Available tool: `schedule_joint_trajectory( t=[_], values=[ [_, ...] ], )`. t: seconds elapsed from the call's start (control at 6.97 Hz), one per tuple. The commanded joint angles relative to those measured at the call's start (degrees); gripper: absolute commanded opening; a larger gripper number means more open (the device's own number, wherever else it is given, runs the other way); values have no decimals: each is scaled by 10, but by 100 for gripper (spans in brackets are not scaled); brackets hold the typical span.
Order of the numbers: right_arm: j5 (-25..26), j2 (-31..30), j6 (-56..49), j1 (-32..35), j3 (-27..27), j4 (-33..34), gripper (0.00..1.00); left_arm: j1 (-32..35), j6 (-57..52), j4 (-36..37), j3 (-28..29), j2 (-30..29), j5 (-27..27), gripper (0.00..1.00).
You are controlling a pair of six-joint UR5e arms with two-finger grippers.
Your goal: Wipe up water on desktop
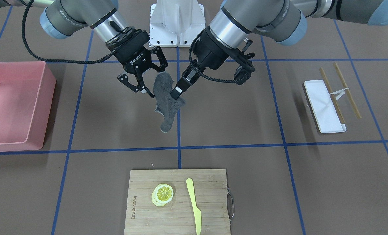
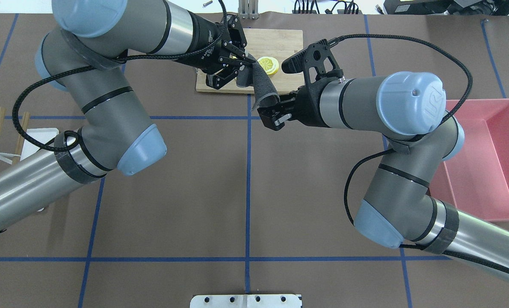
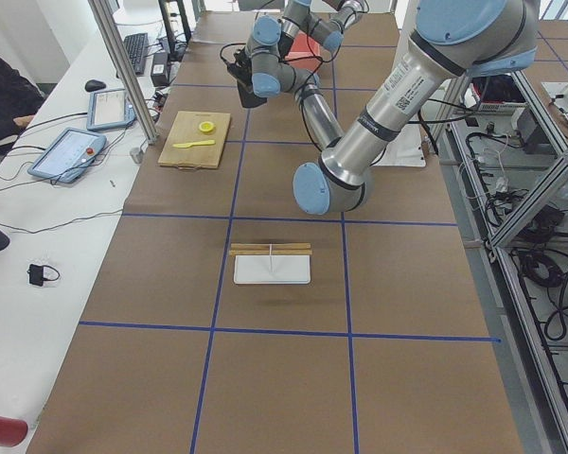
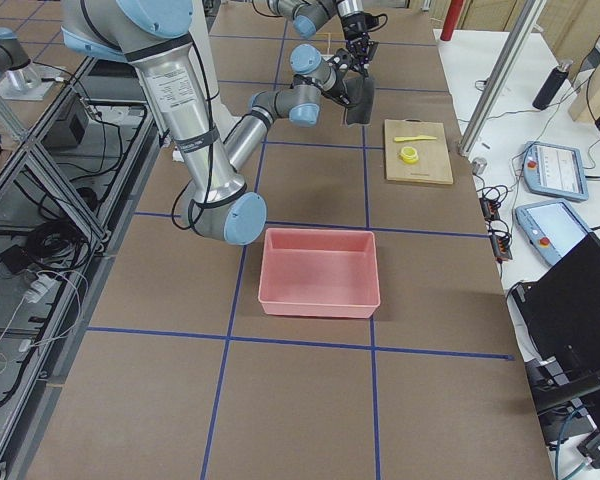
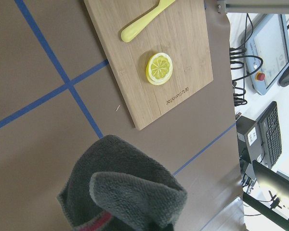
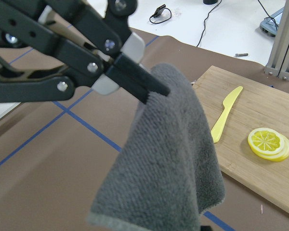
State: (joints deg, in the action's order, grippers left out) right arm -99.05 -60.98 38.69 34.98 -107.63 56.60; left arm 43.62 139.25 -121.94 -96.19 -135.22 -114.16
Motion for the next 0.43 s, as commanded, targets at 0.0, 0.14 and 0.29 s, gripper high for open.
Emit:
schedule_joint_trajectory(
  t=[0.0,0.14,0.29],
  values=[
    [0,0,2,0,-1,0,19,0,1,-1,2,1,0,0],
    [-1,0,4,0,-3,0,5,-4,1,-1,3,1,0,0],
    [-1,-1,8,0,-3,0,0,-4,1,-1,4,2,0,0]
  ],
)
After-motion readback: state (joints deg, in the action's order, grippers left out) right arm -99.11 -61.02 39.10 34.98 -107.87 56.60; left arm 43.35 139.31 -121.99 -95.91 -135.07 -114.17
